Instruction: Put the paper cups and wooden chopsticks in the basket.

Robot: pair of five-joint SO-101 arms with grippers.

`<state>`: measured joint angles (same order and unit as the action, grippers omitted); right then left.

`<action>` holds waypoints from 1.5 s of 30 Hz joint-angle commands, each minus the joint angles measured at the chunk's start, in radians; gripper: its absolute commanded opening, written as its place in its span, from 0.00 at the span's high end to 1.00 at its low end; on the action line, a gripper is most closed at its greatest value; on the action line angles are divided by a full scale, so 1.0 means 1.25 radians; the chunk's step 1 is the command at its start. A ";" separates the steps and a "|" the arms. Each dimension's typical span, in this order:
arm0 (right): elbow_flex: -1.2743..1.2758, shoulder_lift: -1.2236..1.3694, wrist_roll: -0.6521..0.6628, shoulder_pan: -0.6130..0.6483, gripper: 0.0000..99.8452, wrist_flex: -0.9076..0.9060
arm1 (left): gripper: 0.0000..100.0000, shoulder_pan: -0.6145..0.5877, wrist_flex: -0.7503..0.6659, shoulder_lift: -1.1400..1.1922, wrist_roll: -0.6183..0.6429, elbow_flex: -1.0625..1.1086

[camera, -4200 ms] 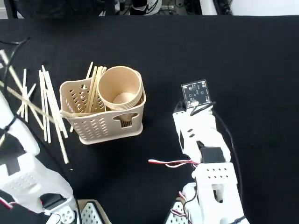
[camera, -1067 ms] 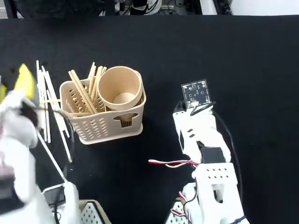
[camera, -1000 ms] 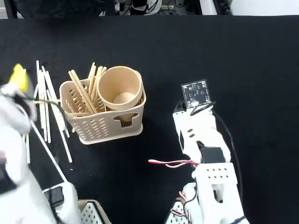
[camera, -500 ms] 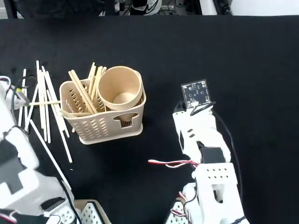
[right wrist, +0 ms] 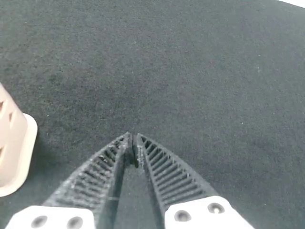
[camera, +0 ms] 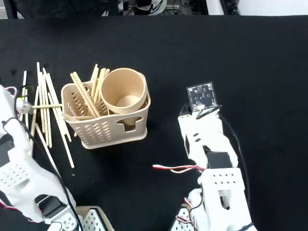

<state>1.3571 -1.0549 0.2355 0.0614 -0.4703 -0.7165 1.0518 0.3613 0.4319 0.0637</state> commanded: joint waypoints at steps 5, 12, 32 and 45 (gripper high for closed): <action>-0.012 -0.007 0.009 -0.009 0.99 0.018 | 0.85 0.009 -0.002 -0.007 0.012 -0.037; -0.012 -0.007 0.009 -0.009 0.99 0.018 | 0.92 0.010 -0.001 -0.007 -0.006 -0.050; -0.012 -0.007 0.009 -0.007 0.99 0.018 | 0.78 0.017 0.230 0.005 -0.274 -0.320; -0.012 -0.007 0.009 -0.009 0.99 0.018 | 0.79 0.012 0.128 0.282 0.066 -0.364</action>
<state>1.3571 -1.0549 0.2355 0.0614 -0.4703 -0.7073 1.2190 0.6283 0.4565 -0.3291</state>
